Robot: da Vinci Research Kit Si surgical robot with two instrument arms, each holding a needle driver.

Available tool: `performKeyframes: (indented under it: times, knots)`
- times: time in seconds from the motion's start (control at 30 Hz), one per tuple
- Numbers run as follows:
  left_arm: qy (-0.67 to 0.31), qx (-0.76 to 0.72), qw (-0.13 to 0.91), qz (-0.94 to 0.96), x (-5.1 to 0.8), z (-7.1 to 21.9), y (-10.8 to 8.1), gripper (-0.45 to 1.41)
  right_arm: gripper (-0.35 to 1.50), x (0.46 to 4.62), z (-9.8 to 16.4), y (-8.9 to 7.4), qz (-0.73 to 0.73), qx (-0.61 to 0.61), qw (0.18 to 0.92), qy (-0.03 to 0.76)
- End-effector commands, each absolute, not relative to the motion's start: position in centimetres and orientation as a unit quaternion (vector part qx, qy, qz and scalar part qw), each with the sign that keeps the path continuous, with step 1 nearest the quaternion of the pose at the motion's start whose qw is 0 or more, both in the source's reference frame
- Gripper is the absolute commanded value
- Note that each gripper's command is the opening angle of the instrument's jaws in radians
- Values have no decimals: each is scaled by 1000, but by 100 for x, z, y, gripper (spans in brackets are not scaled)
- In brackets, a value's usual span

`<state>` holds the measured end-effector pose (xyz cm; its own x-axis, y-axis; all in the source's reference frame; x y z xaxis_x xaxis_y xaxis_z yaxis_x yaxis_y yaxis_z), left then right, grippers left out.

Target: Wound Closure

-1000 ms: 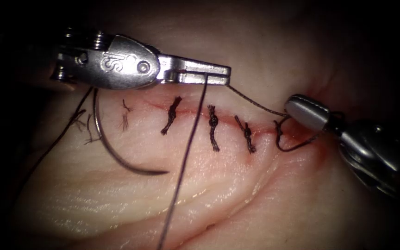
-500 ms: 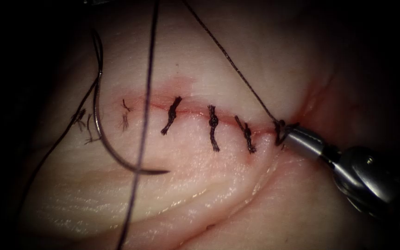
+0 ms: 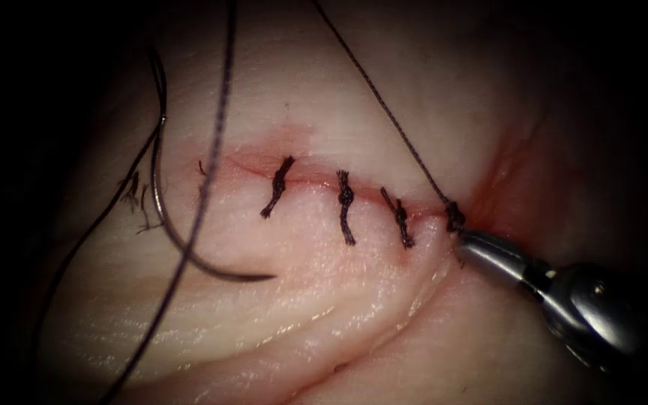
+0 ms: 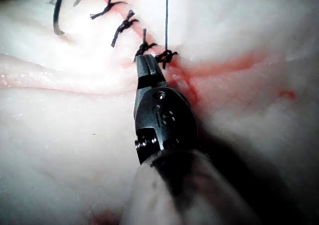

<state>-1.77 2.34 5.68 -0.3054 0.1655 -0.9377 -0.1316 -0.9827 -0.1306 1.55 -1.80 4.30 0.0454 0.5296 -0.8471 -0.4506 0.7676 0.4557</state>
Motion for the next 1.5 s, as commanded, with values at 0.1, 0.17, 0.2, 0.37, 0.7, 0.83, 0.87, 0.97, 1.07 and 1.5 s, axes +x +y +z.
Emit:
performKeyframes:
  times: [0.1,0.17,0.2,0.37,0.7,0.83,0.87,0.97,1.07,1.5]
  knots:
    - [0,-578,105,809,-174,574,250,-45,-35,163,431,-183,336,32,722,604]
    - [13,-571,112,813,-167,575,257,-45,-35,163,430,-183,335,33,722,604]
    - [18,-569,113,814,-164,575,260,-45,-35,163,430,-184,335,32,722,604]
    - [41,-559,122,819,-145,577,275,-45,-35,163,435,-189,330,35,728,600]
    - [72,-543,128,827,-129,585,288,-45,-35,156,456,-215,314,32,752,579]
    - [77,-548,126,823,-138,588,276,-45,-35,154,456,-212,318,27,747,583]
    - [77,-550,126,822,-142,588,272,-45,-35,154,454,-211,323,21,739,590]
    - [76,-553,122,821,-153,589,263,-45,-27,157,447,-201,300,-28,725,620]
    - [73,-555,119,820,-163,588,259,-45,-15,161,440,-190,307,-37,718,624]
    - [66,-562,112,817,-156,588,258,-45,39,164,450,-171,313,-60,724,612]
